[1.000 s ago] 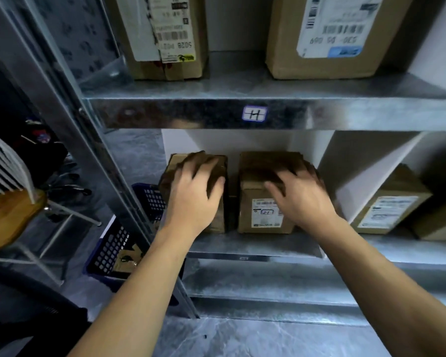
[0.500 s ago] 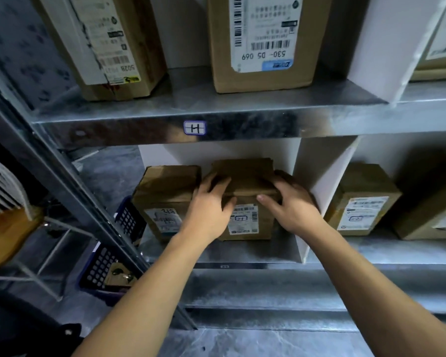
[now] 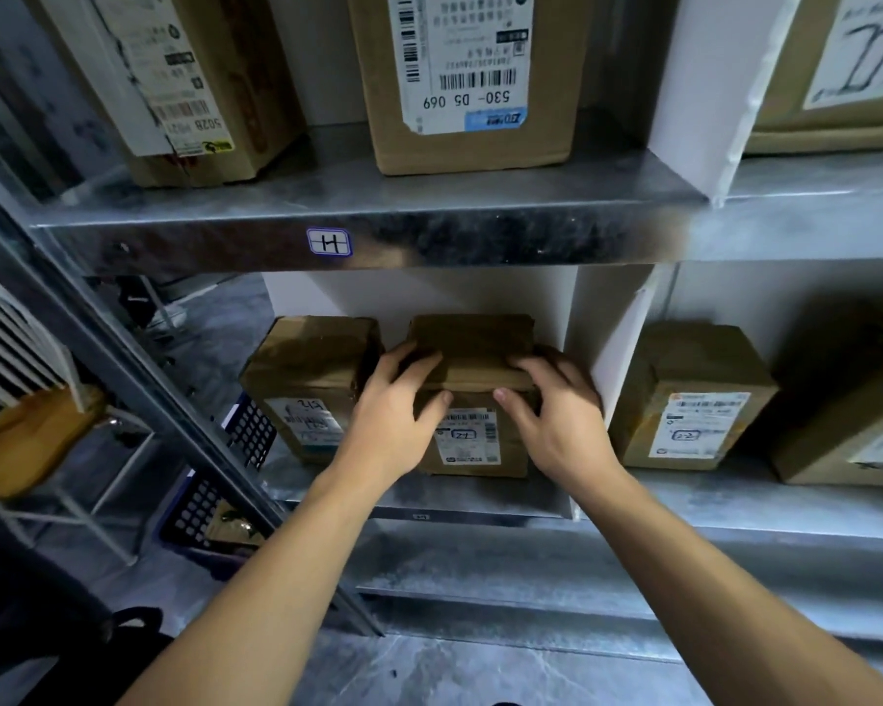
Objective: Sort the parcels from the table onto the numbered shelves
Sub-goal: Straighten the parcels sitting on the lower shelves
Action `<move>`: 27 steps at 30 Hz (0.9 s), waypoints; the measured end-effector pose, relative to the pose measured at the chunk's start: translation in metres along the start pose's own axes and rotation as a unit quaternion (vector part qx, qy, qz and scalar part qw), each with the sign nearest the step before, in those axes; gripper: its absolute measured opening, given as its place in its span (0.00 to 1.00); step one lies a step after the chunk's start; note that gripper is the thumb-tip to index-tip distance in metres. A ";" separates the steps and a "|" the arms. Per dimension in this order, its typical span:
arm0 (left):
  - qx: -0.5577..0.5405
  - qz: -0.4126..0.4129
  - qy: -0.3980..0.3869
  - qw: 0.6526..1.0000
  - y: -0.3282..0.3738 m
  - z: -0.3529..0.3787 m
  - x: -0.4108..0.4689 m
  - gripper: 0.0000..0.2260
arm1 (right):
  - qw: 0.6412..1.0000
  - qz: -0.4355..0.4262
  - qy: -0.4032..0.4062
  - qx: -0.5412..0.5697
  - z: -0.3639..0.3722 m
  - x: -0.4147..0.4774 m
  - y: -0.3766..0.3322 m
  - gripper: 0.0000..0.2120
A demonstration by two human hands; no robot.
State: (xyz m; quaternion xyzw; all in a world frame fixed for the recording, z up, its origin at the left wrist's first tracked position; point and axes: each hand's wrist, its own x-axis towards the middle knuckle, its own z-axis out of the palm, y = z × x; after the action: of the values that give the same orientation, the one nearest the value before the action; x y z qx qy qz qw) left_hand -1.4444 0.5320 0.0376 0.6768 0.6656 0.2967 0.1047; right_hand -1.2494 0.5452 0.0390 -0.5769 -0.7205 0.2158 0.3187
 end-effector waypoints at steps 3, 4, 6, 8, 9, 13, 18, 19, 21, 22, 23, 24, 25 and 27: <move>0.003 -0.006 0.004 1.000 0.001 0.000 0.002 0.21 | 1.000 -0.001 -0.006 0.006 -0.001 0.003 -0.002 0.19; 0.005 -0.010 0.004 1.000 0.002 0.000 0.002 0.21 | 1.000 -0.003 -0.004 0.006 0.000 0.003 -0.002 0.19; 0.012 -0.016 0.001 1.000 0.004 0.001 0.002 0.21 | 1.000 -0.010 -0.005 0.005 -0.001 0.002 -0.004 0.20; 0.016 -0.019 0.002 1.000 0.004 0.000 -0.001 0.21 | 1.000 -0.014 -0.018 -0.007 -0.002 -0.001 -0.005 0.21; 0.015 -0.018 0.008 1.000 0.005 -0.001 -0.003 0.22 | 0.999 -0.014 -0.024 -0.017 -0.003 -0.003 -0.006 0.22; 0.014 0.003 0.043 0.999 0.007 -0.008 -0.020 0.21 | 0.996 -0.057 -0.007 -0.065 -0.005 -0.011 -0.013 0.23; 0.018 0.014 0.071 0.997 0.005 -0.020 -0.054 0.20 | 0.977 -0.137 0.007 -0.164 -0.009 -0.036 -0.013 0.20; 0.018 0.023 0.074 0.997 0.005 -0.022 -0.063 0.20 | 0.973 -0.152 0.011 -0.175 -0.011 -0.042 -0.012 0.19; 0.014 0.031 0.073 0.997 0.004 -0.024 -0.080 0.20 | 0.965 -0.173 0.010 -0.196 -0.013 -0.057 -0.010 0.20; 0.012 0.031 0.070 0.997 0.004 -0.025 -0.090 0.20 | 0.962 -0.178 0.003 -0.206 -0.015 -0.066 -0.007 0.20; 0.011 0.031 0.065 0.997 0.005 -0.024 -0.098 0.20 | 0.960 -0.179 -0.005 -0.215 -0.016 -0.076 -0.005 0.20; 0.010 0.032 0.057 0.998 0.006 -0.023 -0.107 0.20 | 0.959 -0.175 -0.012 -0.223 -0.018 -0.087 -0.002 0.20; 0.009 0.034 0.049 0.998 0.007 -0.021 -0.115 0.20 | 0.959 -0.168 -0.019 -0.230 -0.021 -0.097 0.001 0.20; 0.004 0.041 0.033 0.999 0.010 -0.014 -0.128 0.20 | 0.960 -0.144 -0.031 -0.237 -0.026 -0.118 0.009 0.20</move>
State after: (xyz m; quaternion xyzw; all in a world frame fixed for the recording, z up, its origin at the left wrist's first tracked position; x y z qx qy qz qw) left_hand -1.4358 0.4046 0.0205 0.6940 0.6413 0.3202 0.0674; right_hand -1.2094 0.4319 0.0263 -0.5192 -0.8358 0.0086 0.1783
